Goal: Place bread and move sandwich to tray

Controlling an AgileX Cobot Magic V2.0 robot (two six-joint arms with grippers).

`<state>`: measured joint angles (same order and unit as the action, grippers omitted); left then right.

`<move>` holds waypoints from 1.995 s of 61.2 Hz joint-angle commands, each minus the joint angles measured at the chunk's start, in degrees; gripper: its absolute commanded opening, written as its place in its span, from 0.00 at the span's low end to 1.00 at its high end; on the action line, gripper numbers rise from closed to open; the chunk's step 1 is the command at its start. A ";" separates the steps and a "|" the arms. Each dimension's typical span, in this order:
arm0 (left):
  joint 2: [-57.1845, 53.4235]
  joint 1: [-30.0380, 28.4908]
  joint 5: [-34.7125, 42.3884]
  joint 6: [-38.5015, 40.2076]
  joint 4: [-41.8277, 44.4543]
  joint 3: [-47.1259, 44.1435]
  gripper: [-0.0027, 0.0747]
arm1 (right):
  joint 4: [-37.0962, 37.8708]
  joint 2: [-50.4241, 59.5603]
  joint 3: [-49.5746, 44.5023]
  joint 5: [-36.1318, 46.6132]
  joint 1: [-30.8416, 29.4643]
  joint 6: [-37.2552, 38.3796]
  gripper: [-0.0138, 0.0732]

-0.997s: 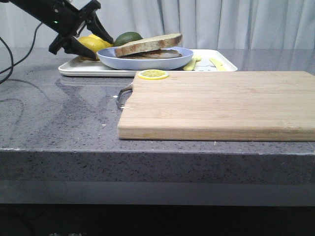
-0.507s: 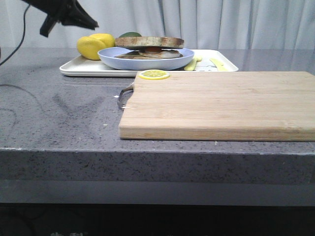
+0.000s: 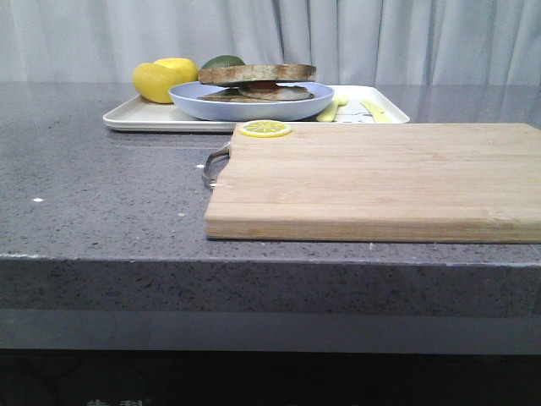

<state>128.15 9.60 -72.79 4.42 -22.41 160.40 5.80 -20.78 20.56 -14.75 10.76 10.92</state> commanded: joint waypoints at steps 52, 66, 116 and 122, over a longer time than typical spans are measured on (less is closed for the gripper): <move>-66.18 -1.63 34.87 2.91 22.41 -98.17 0.01 | 0.25 -0.31 1.43 4.82 -0.25 -0.16 0.09; -82.60 -1.63 47.03 2.91 22.41 -116.52 0.01 | 0.25 -0.31 1.43 4.82 -0.25 -0.16 0.09; -123.10 -1.63 50.73 2.91 22.41 -134.55 0.01 | 0.25 -0.31 1.43 4.82 -0.25 -0.16 0.09; -123.10 -1.63 50.73 2.91 22.41 -134.55 0.01 | 0.25 -0.31 1.43 4.82 -0.25 -0.16 0.09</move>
<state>4.32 7.99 -26.81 6.83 0.00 24.47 5.80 -20.78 20.56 -14.75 10.76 10.92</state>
